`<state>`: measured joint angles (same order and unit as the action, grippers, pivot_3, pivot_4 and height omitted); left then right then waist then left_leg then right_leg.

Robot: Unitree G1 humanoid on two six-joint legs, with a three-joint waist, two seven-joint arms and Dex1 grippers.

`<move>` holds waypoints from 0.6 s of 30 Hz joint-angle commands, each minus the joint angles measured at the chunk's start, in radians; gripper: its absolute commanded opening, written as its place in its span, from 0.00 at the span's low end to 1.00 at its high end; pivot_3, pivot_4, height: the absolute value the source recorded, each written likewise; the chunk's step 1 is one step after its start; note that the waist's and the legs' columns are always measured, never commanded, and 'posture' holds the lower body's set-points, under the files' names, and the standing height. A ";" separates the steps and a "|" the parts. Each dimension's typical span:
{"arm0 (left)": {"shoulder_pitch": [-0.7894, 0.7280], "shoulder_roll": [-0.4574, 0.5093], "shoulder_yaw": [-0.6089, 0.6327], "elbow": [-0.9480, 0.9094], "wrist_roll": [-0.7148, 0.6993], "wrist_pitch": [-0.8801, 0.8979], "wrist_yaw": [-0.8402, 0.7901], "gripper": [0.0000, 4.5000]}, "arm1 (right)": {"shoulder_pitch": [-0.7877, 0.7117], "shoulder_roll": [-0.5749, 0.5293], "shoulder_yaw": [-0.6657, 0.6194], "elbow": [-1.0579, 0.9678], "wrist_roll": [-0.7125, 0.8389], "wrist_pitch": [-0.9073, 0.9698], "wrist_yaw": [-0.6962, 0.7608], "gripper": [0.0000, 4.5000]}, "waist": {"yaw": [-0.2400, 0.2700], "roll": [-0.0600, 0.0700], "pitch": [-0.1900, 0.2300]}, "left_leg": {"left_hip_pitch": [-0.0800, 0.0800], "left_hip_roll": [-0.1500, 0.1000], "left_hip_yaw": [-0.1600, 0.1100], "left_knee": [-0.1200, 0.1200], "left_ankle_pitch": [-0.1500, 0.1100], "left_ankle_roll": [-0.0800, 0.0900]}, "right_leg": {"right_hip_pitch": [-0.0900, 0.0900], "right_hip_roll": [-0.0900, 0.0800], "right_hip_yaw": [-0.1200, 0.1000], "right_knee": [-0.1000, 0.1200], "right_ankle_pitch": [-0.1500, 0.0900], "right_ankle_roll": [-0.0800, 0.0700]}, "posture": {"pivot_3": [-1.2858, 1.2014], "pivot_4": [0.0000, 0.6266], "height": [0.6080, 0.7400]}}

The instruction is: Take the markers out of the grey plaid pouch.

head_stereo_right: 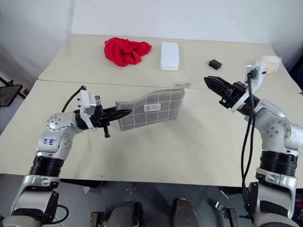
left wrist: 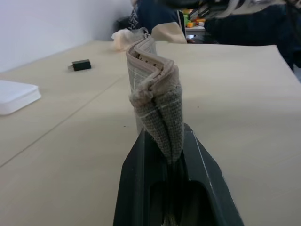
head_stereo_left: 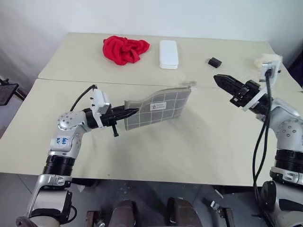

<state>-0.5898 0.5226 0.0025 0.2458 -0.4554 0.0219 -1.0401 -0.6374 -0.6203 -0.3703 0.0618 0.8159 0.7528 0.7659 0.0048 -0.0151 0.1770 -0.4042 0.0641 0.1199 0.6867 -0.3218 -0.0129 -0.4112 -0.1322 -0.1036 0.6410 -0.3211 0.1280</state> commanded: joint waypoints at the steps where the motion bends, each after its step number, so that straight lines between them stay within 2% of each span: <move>1: -0.028 -0.024 0.022 -0.010 0.024 -0.056 0.016 0.00 | 0.063 -0.084 -0.031 -0.065 0.033 0.029 0.082 0.50 | 0.007 0.000 0.000 | 0.000 0.000 0.000 0.000 0.000 0.000 | 0.000 0.000 0.000 0.000 0.000 0.000 | 0.52 0.24 1.00; 4: -0.041 -0.058 0.026 0.012 0.074 -0.132 0.064 0.00 | 0.191 -0.233 0.010 -0.099 -0.008 0.028 0.254 0.71 | 0.023 0.000 0.000 | 0.000 -0.001 0.000 0.000 0.000 0.000 | 0.000 0.000 0.000 -0.001 0.000 0.000 | 0.52 0.24 1.00; 6: -0.069 -0.082 0.027 0.057 0.139 -0.249 0.114 0.00 | 0.191 -0.247 0.005 -0.074 -0.057 -0.058 0.257 0.85 | 0.022 0.000 0.000 | 0.000 0.000 0.000 0.000 0.000 0.001 | 0.001 0.000 0.000 -0.002 0.000 0.000 | 0.52 0.24 1.00; 9: -0.102 -0.102 0.011 0.113 0.219 -0.404 0.133 0.00 | 0.143 -0.222 0.009 -0.085 -0.076 -0.128 0.244 0.85 | 0.011 0.000 0.000 | 0.000 0.000 0.001 0.004 0.000 0.001 | 0.001 0.000 0.000 0.000 0.001 0.001 | 0.52 0.24 1.00; 12: -0.128 -0.113 -0.026 0.171 0.282 -0.559 0.111 0.00 | 0.096 -0.205 0.087 -0.141 -0.110 -0.161 0.263 0.70 | 0.006 0.000 0.000 | 0.001 0.001 0.001 0.005 0.000 0.000 | 0.001 0.000 0.000 0.002 0.001 0.001 | 0.52 0.24 1.00; 18: -0.173 -0.146 -0.059 0.276 0.354 -0.717 0.151 0.00 | -0.043 -0.123 0.247 -0.165 -0.194 -0.168 0.202 0.25 | 0.007 0.000 0.000 | 0.000 0.001 0.001 0.007 0.000 0.001 | 0.001 0.000 0.000 0.003 0.001 0.001 | 0.52 0.24 1.00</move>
<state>-0.7398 0.3820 -0.0565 0.5267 -0.1097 -0.6430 -0.9106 -0.6531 -0.7417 -0.1304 -0.0758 0.6373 0.5933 0.9832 0.0119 -0.0148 0.1769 -0.4045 0.0646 0.1209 0.6933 -0.3222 -0.0122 -0.4109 -0.1324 -0.1036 0.6437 -0.3203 0.1286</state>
